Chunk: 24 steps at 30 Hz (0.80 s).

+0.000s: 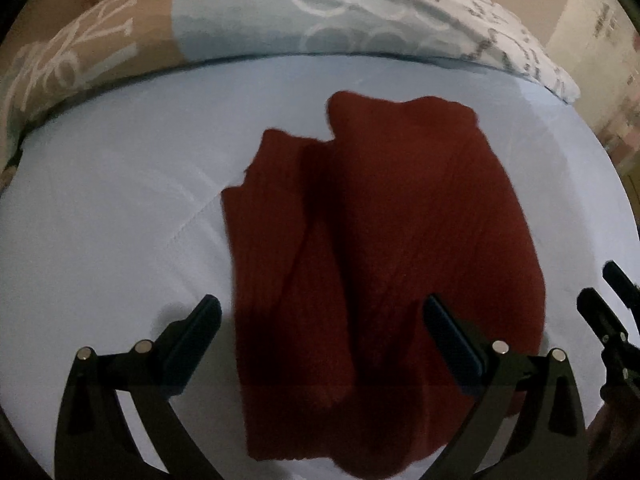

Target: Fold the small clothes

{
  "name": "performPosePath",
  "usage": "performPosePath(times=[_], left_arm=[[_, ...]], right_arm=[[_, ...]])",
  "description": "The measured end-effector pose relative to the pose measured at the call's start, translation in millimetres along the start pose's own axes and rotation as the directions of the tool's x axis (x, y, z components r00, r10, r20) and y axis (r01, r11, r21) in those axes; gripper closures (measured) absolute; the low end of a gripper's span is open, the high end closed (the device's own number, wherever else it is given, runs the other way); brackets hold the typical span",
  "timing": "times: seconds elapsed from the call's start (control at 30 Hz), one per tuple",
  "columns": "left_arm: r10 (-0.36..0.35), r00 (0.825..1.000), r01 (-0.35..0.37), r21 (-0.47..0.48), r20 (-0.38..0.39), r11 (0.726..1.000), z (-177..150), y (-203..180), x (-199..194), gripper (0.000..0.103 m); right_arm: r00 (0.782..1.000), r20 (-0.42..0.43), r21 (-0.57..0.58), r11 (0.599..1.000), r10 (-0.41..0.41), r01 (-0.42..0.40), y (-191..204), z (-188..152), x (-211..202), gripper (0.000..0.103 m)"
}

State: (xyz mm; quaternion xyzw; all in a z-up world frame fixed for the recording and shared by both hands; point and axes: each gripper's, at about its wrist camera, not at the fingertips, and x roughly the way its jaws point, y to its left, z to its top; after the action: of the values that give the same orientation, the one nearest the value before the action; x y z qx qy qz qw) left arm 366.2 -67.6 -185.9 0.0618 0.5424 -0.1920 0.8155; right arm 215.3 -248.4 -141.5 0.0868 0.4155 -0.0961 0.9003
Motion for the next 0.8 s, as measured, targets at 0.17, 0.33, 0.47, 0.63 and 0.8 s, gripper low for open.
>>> performPosePath(times=[0.17,0.33,0.47,0.63,0.8], left_arm=[[-0.032,0.999,0.030,-0.078,-0.025,0.997,-5,-1,9,0.005],[0.003,0.999,-0.004,-0.029,-0.041,1.000,-9,-18,12,0.042],[0.015,0.999,-0.015,0.017,-0.040,1.000,-7,-27,11,0.064],[0.074,0.997,-0.076,0.063,0.035,0.995,-13,-28,-2,0.073],[0.146,0.986,-0.153,0.088,0.078,0.984,-20,-13,-16,0.074]], right_arm=[[1.000,0.005,-0.013,1.000,-0.004,0.004,5,3,9,0.020],[1.000,-0.007,-0.032,0.999,-0.011,0.010,5,8,16,0.020],[1.000,-0.015,-0.032,0.999,-0.017,0.016,0,11,25,0.020],[1.000,-0.016,-0.026,1.000,-0.012,0.011,-1,12,29,0.020],[1.000,-0.012,-0.020,1.000,-0.003,0.003,1,14,30,0.020]])
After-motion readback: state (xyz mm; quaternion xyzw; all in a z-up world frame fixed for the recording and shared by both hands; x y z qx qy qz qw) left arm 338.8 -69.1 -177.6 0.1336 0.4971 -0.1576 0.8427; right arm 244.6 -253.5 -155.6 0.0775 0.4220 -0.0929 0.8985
